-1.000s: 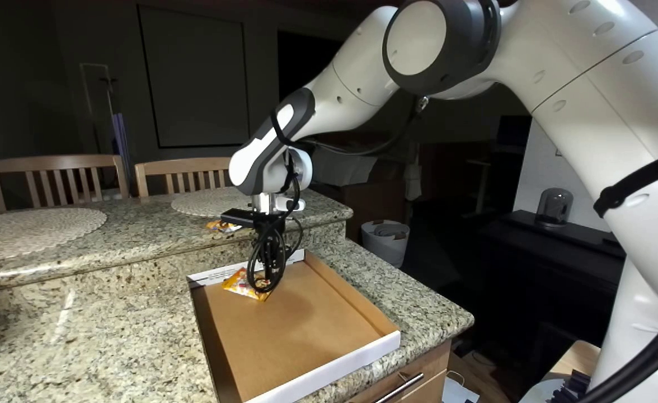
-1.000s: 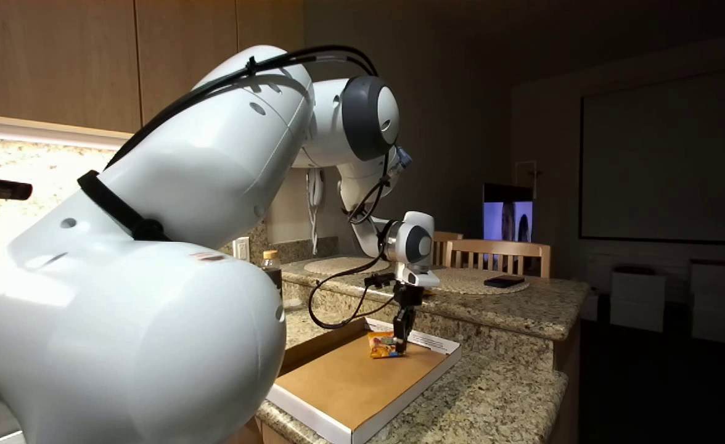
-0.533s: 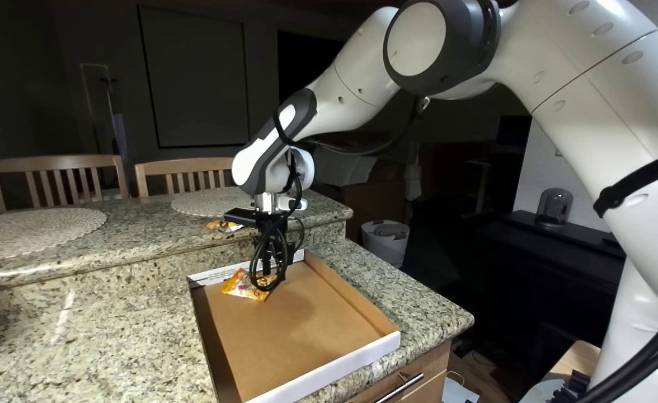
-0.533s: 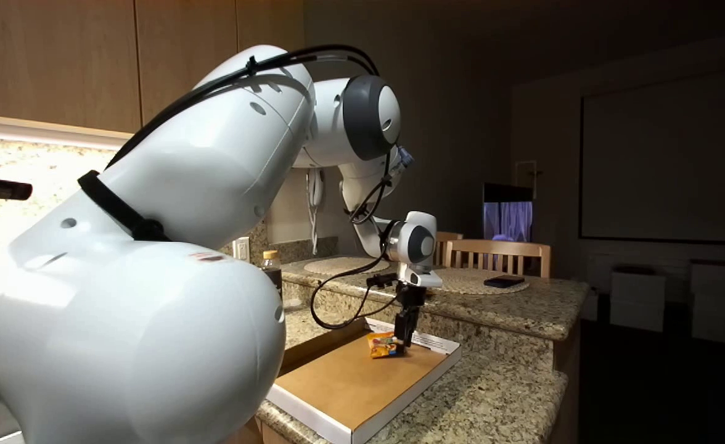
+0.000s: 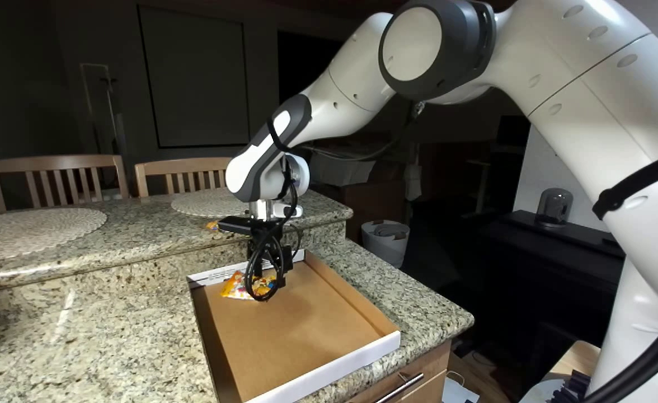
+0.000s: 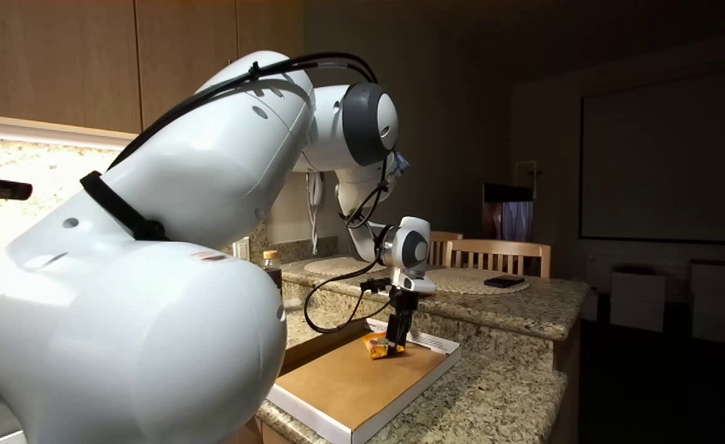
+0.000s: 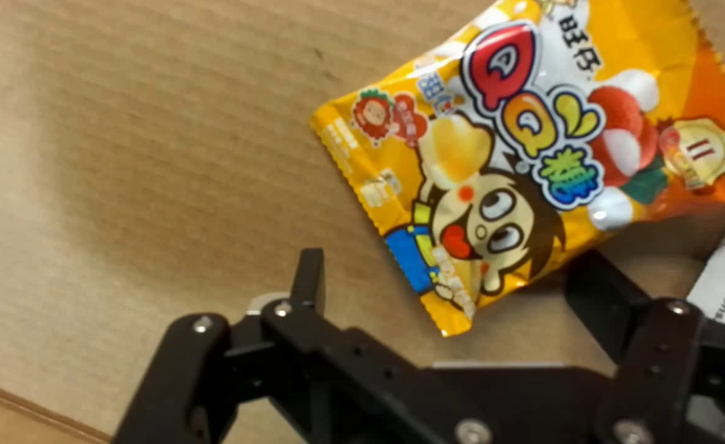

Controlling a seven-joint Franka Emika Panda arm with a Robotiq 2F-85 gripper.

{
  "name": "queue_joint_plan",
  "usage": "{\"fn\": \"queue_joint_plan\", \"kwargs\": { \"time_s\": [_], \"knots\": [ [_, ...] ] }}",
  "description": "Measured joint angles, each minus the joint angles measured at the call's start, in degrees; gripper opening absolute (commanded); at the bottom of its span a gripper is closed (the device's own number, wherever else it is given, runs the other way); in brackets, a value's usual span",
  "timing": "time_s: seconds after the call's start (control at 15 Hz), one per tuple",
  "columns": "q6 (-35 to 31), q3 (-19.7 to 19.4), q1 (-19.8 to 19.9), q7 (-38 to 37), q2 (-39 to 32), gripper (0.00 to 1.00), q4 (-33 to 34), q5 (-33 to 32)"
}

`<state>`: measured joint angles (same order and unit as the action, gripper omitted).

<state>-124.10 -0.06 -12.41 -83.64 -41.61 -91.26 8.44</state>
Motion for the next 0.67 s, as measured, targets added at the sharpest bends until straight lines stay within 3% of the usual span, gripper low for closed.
{"fn": "queue_joint_plan", "kwargs": {
  "time_s": [0.67],
  "knots": [
    [0.25, -0.14, 0.07, -0.05, -0.72, 0.07, 2.25, 0.00]
  ]
}}
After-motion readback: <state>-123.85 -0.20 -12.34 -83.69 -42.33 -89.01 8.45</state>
